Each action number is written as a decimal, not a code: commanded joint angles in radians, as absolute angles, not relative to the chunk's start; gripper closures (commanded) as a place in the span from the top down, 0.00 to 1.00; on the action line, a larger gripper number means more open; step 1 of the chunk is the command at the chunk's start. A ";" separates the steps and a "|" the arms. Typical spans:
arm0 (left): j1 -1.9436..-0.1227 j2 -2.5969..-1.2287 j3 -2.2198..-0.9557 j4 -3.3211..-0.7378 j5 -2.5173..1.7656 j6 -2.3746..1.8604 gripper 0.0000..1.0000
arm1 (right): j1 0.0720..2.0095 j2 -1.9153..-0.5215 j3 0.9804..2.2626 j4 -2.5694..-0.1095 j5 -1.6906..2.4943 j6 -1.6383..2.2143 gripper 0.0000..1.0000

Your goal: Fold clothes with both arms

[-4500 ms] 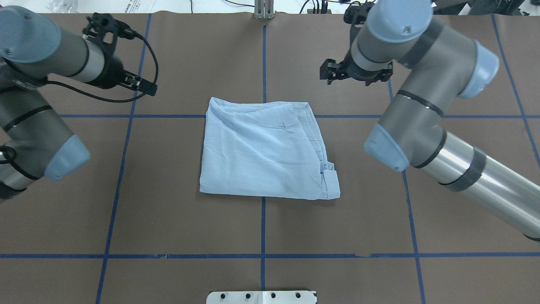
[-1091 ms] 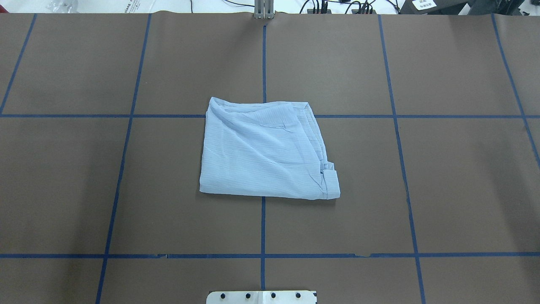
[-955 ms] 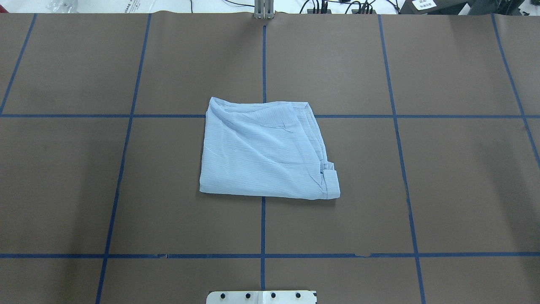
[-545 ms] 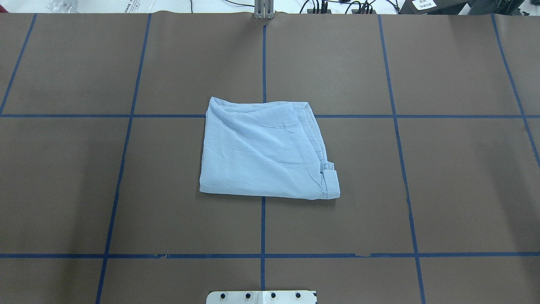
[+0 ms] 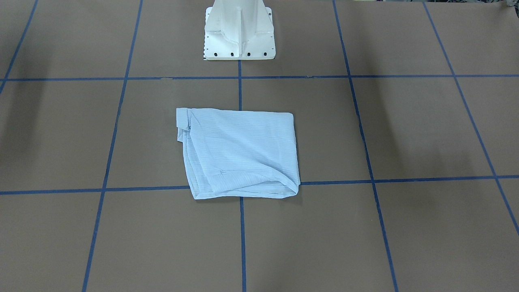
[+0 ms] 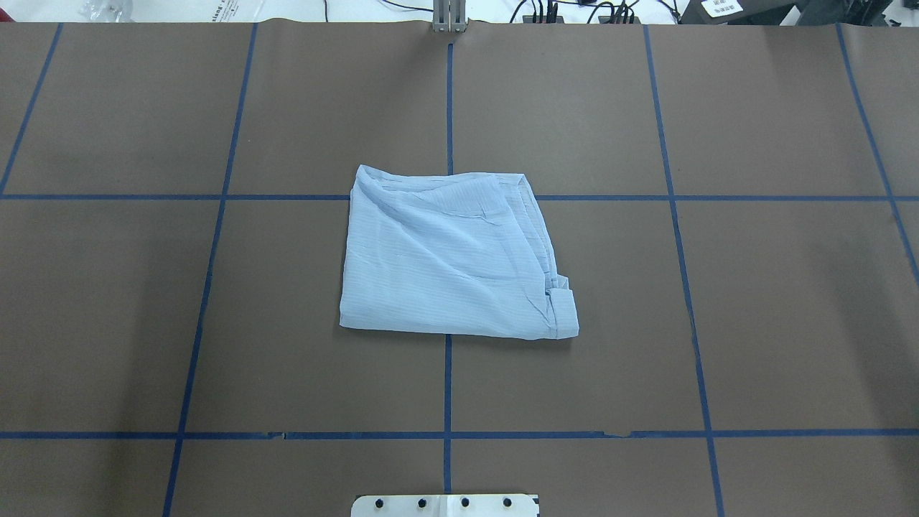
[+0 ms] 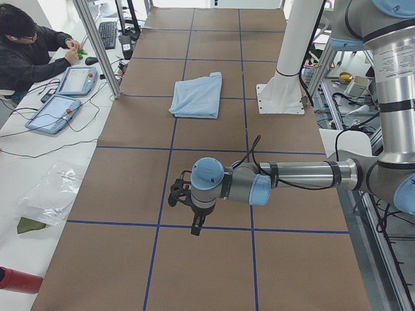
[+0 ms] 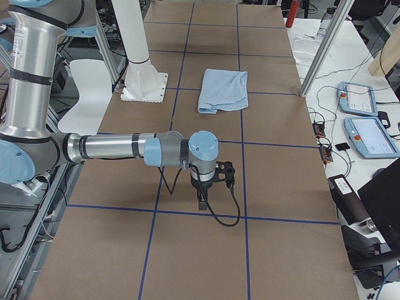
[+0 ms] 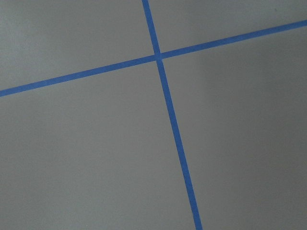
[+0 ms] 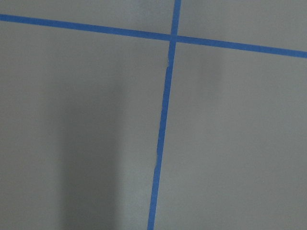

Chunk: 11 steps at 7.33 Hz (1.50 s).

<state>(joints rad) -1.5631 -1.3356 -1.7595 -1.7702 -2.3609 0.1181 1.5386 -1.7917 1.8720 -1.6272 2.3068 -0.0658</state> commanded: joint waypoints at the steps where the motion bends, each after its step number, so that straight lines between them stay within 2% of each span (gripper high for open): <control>1: -1.563 -1.335 -1.756 -1.770 -2.361 0.117 1.00 | 1.539 -1.792 1.875 -1.626 2.307 -0.066 1.00; 11: -1.563 -1.321 -1.746 -1.767 -2.356 0.112 1.00 | 1.539 -1.789 1.876 -1.626 2.307 -0.060 1.00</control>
<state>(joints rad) -1.5631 -1.3209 -1.7503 -1.7677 -2.3562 0.1126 1.5386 -1.7900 1.8760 -1.6260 2.3071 -0.0599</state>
